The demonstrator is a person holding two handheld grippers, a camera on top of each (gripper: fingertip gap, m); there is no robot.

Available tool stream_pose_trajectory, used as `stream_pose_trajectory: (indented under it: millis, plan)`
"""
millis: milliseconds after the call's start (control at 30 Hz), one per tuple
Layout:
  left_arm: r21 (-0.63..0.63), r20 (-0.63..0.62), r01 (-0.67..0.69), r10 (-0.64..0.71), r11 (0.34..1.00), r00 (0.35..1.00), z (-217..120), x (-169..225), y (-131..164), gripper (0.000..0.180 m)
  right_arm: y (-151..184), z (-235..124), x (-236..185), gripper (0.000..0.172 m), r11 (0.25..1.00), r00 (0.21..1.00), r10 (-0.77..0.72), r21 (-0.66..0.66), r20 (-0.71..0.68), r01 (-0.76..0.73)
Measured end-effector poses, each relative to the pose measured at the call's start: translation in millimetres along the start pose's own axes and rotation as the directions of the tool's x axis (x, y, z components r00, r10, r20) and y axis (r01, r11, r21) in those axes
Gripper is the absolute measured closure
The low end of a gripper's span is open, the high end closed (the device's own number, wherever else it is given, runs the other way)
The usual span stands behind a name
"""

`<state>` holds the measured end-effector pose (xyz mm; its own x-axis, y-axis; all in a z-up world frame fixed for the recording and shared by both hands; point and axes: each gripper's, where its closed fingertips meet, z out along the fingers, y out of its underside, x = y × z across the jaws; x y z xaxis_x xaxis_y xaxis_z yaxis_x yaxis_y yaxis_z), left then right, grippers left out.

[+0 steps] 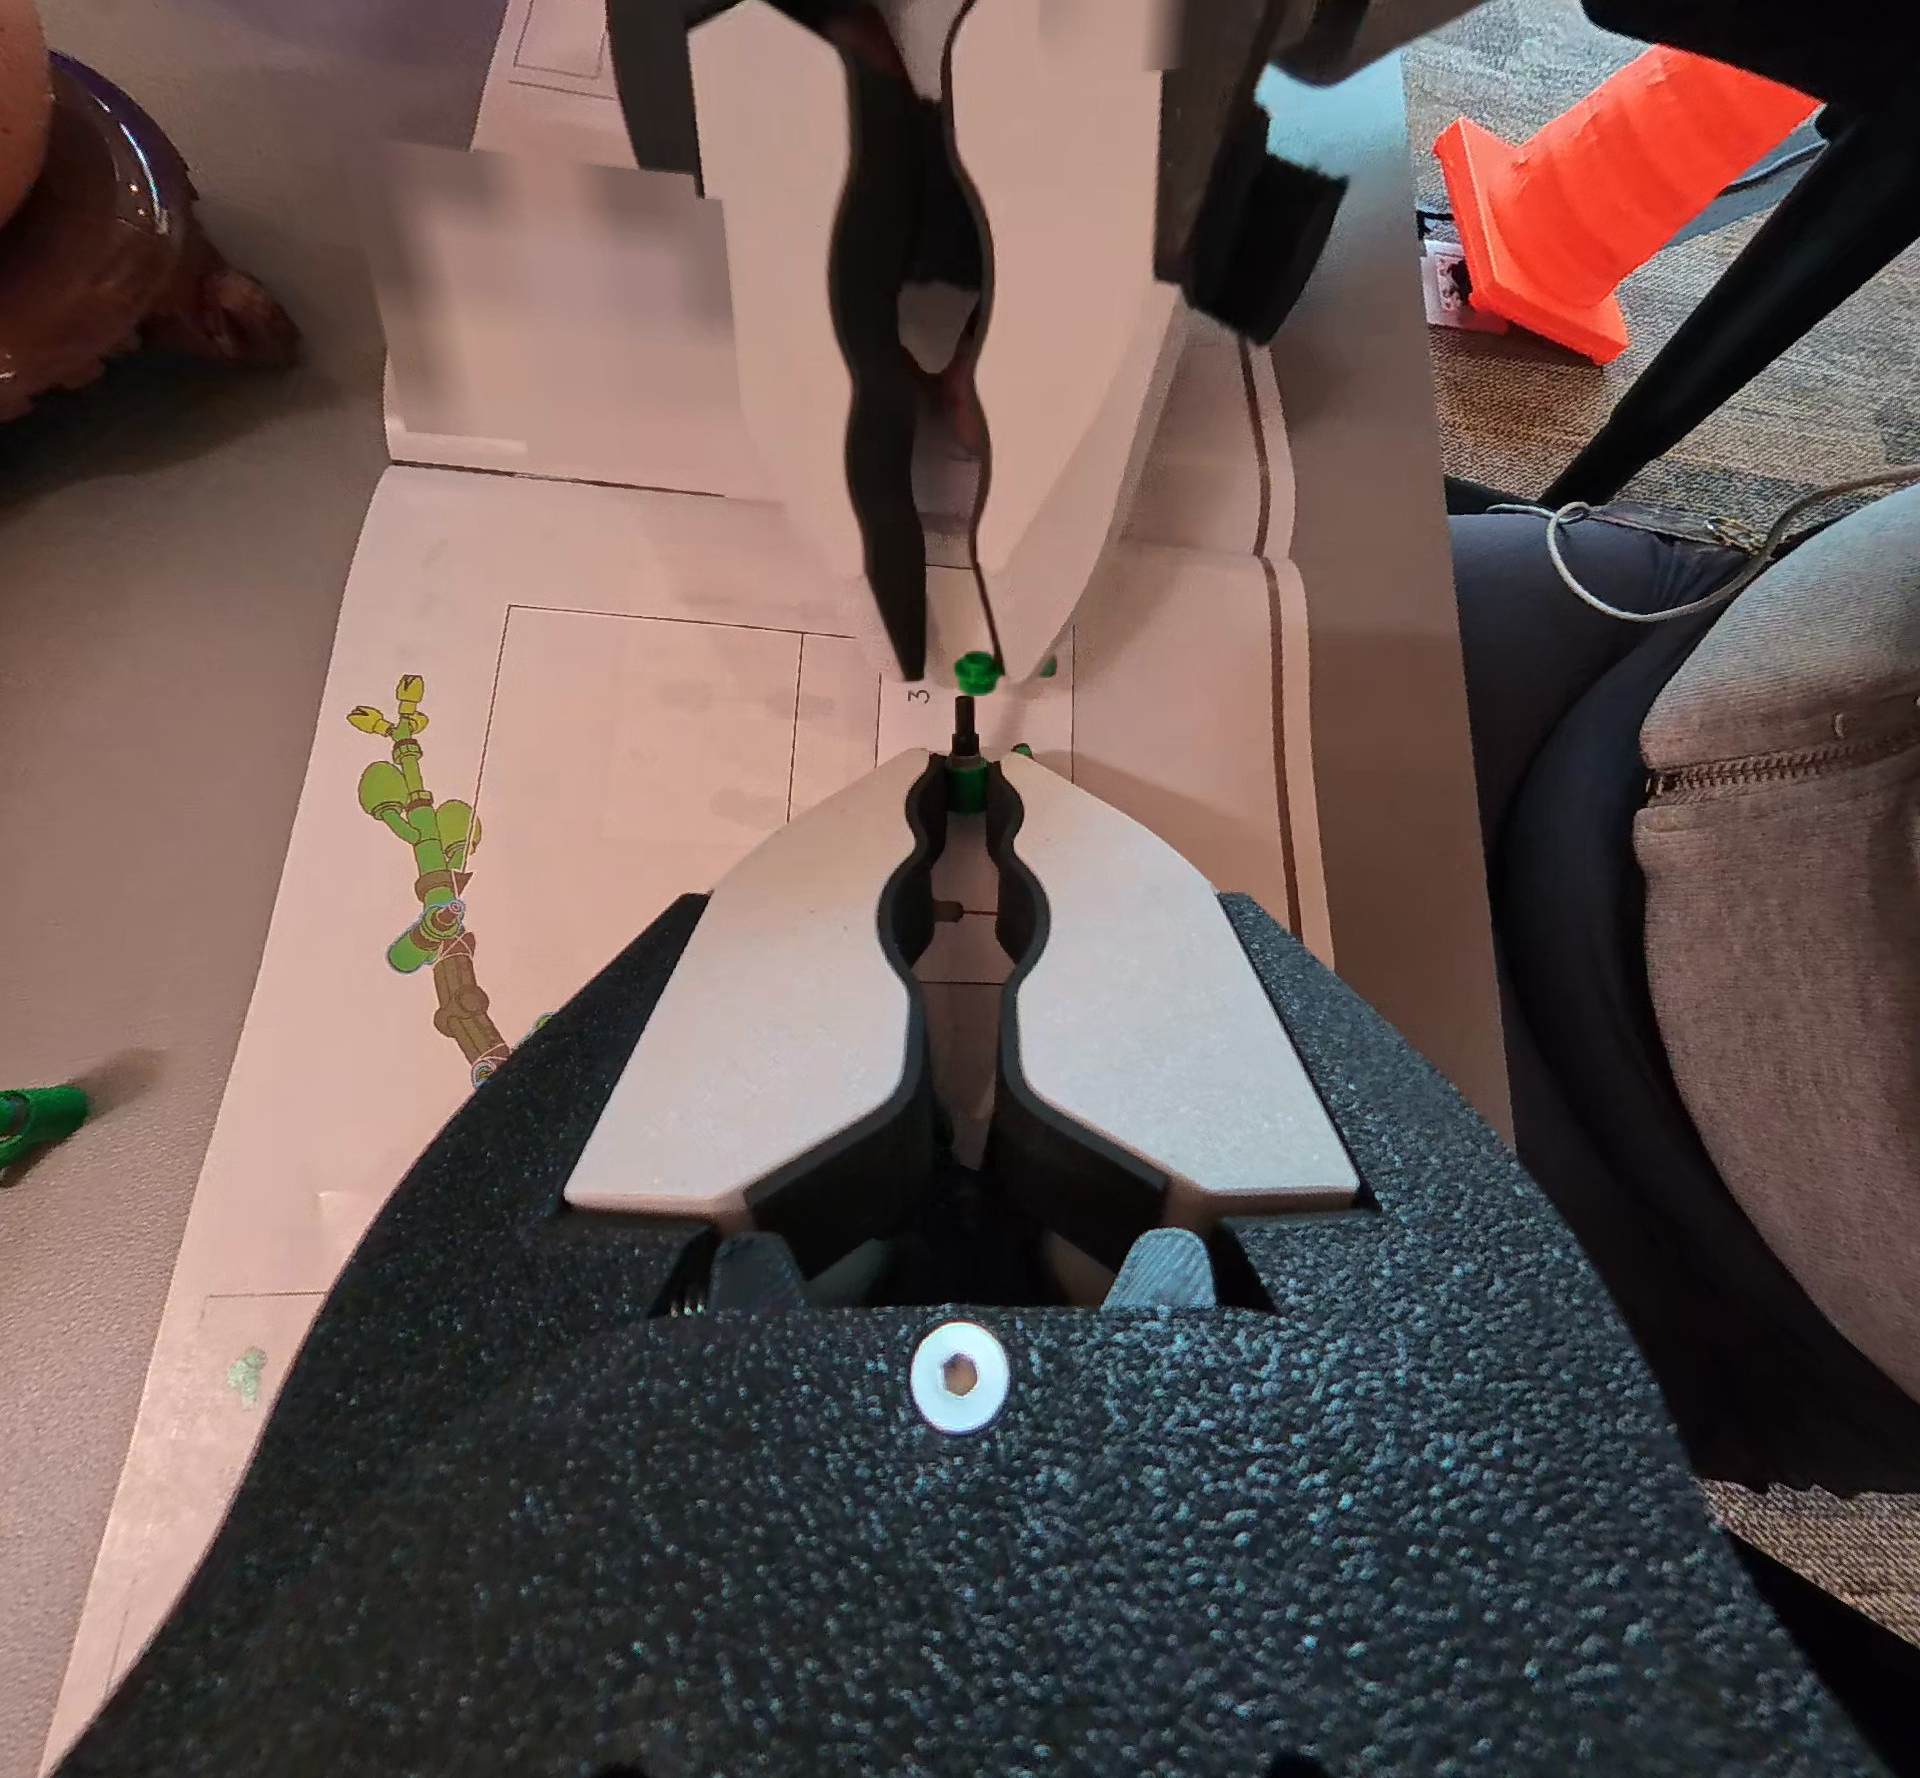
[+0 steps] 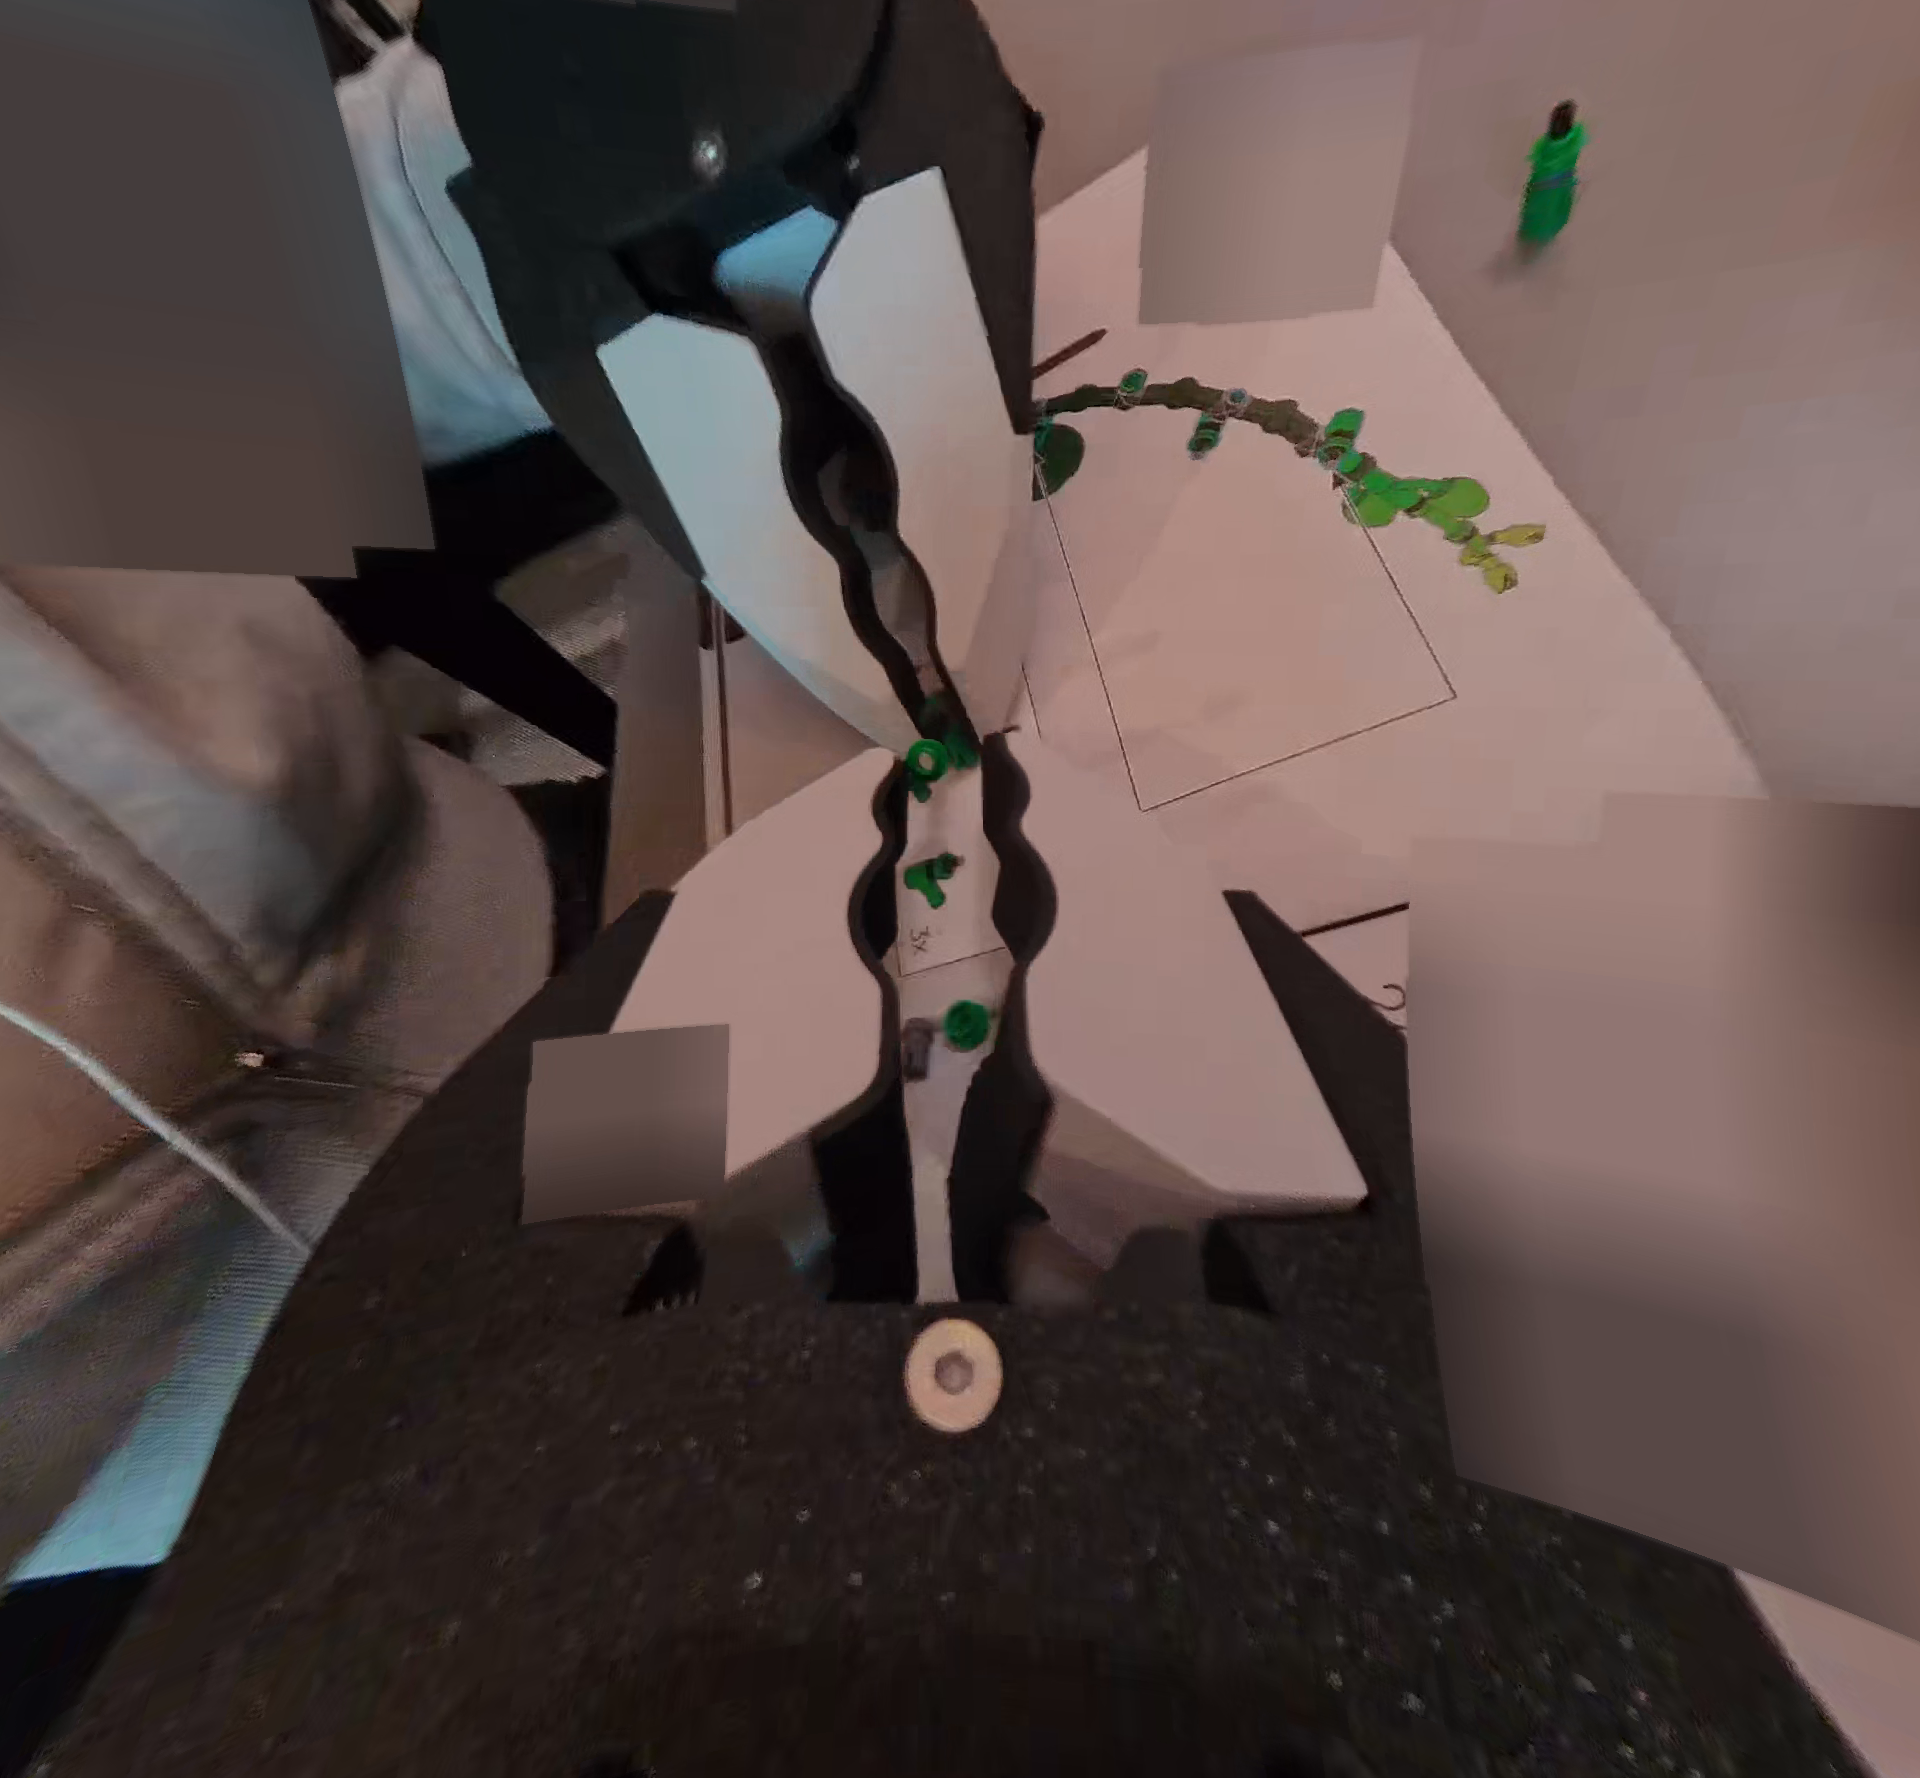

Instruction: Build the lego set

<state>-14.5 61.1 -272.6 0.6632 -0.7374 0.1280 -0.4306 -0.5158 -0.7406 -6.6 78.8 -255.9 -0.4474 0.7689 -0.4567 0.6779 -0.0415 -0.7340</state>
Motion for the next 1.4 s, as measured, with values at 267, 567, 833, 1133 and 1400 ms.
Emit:
stream_pose_trajectory:
  millis: [267,567,833,1133,1400]
  plan:
    - [0.0,0.0,0.0,0.0,1.0,1.0,0.0,0.3,-0.5,0.174,-8.3,-3.0,0.2,0.164,0.998,0.999,0.005,0.056,0.034,-0.007]
    - [0.001,-0.005,0.005,-0.005,1.0,1.0,0.9,-1.0,0.3,0.174,-6.4,1.0,-3.4,0.165,0.998,0.996,0.056,0.039,0.072,-0.058]
    - [0.001,-0.007,0.007,-0.007,1.0,1.0,0.7,-1.1,0.2,0.174,-2.7,3.8,-3.2,0.165,0.998,0.996,0.06,0.006,0.066,-0.061]
    - [0.001,-0.004,0.003,-0.003,1.0,1.0,0.9,-0.7,0.1,0.174,-2.4,4.1,-2.2,0.166,0.999,0.997,0.054,0.001,0.047,-0.054]
    - [0.0,0.003,-0.005,0.005,1.0,1.0,0.3,-0.7,0.3,0.174,-0.8,4.8,-1.8,0.166,0.992,0.999,0.051,-0.118,0.018,-0.049]
